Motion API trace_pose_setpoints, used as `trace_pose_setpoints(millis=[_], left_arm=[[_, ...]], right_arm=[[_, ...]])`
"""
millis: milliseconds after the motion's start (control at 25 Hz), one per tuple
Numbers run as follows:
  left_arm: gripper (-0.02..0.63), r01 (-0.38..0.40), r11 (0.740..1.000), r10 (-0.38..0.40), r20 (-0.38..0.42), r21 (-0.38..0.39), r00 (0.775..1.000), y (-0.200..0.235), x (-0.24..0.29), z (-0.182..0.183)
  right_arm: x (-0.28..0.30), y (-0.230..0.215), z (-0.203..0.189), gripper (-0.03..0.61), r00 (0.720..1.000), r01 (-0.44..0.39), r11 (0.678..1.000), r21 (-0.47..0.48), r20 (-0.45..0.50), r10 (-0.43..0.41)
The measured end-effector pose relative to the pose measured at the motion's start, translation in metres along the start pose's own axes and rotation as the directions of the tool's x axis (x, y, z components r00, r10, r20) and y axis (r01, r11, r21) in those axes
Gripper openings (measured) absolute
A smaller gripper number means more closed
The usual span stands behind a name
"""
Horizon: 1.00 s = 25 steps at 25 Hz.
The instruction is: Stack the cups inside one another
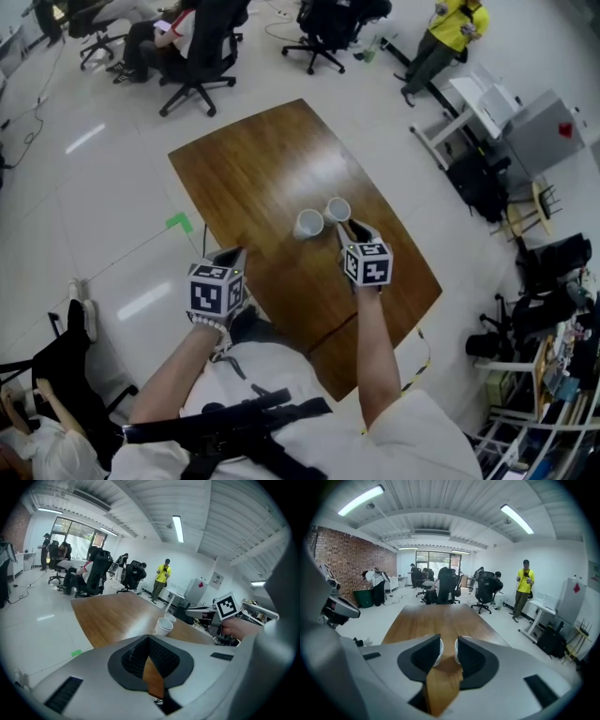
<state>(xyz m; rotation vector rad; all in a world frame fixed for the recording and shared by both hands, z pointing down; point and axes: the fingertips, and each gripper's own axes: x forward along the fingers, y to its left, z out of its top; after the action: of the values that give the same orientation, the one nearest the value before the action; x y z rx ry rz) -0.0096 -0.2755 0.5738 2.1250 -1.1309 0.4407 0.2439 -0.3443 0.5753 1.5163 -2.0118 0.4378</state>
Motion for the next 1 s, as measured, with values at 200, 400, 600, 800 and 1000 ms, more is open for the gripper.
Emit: trace_pose_setpoints(millis=[200, 400, 600, 800, 1000], left_arm=[[-0.004, -0.009, 1.000, 0.009, -0.027, 0.012, 1.000, 0.001, 0.010, 0.000], [-0.003, -0.014, 1.000, 0.014, -0.045, 0.012, 0.999, 0.002, 0.018, -0.001], [-0.003, -0.024, 1.000, 0.024, -0.054, 0.001, 0.998, 0.006, 0.025, 0.000], [-0.003, -0.032, 0.999, 0.031, -0.063, -0.011, 0.998, 0.009, 0.028, -0.001], [-0.003, -0.039, 0.999, 0.037, -0.080, -0.023, 0.996, 0.011, 0.031, -0.005]], right_arm=[[0.029, -0.011, -0.004, 0.143, 0.997, -0.011, 0.993, -0.116, -0.083, 0.001], [0.053, -0.016, -0.007, 0.143, 0.989, -0.057, 0.985, -0.166, -0.146, 0.032], [0.071, -0.016, -0.017, 0.143, 0.980, -0.095, 0.983, -0.156, -0.186, 0.065], [0.085, -0.019, -0.032, 0.140, 0.971, -0.113, 0.983, -0.141, -0.225, 0.079], [0.093, -0.018, -0.034, 0.127, 0.967, -0.137, 0.979, -0.151, -0.235, 0.099]])
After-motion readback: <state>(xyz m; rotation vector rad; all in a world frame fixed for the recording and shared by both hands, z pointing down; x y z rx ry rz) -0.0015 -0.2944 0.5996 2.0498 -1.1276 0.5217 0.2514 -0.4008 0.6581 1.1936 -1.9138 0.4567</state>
